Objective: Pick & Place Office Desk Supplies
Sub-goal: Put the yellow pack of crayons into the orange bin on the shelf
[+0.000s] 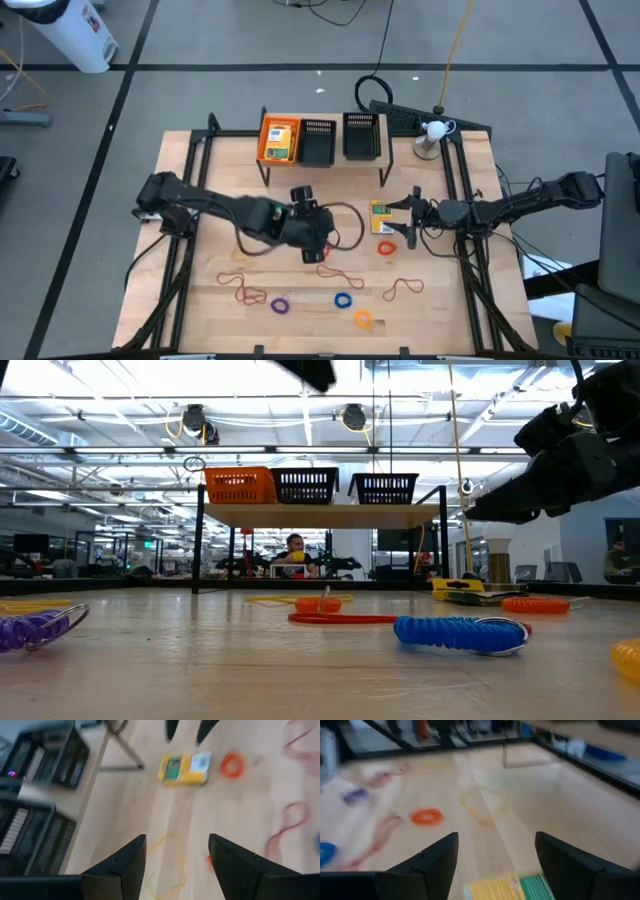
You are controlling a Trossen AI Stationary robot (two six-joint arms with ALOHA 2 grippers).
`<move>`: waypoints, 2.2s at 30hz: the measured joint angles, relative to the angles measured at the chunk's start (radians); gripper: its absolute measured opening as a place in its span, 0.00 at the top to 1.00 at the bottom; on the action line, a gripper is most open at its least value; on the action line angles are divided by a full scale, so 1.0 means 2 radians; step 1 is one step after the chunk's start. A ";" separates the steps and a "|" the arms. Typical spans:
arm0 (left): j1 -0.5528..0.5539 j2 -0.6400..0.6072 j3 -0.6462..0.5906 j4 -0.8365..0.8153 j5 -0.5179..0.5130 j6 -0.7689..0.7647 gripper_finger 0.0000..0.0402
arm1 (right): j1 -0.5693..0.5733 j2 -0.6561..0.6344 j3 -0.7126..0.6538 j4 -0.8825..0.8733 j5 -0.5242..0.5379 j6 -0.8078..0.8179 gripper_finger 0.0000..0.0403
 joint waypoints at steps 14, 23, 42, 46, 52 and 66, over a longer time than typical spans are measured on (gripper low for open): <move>0.022 0.000 -0.052 0.002 -0.029 -0.023 0.47 | -0.037 0.000 0.138 -0.284 0.109 -0.064 0.37; 0.039 0.000 -0.052 -0.009 -0.011 0.017 0.47 | -0.101 0.037 0.128 -0.281 -0.008 -0.071 0.37; 0.039 0.000 -0.052 -0.036 0.019 -0.003 0.47 | -0.162 0.232 0.124 -0.104 -0.103 -0.088 0.39; 0.039 0.000 -0.052 -0.037 0.020 -0.009 0.47 | -0.170 0.237 0.124 -0.085 -0.124 -0.081 0.50; 0.039 0.000 -0.052 -0.039 0.029 -0.016 0.47 | -0.177 0.238 0.124 -0.076 -0.123 -0.080 0.90; 0.044 0.000 -0.052 -0.035 0.027 -0.048 0.47 | -0.153 0.164 0.124 -0.046 -0.112 -0.079 1.00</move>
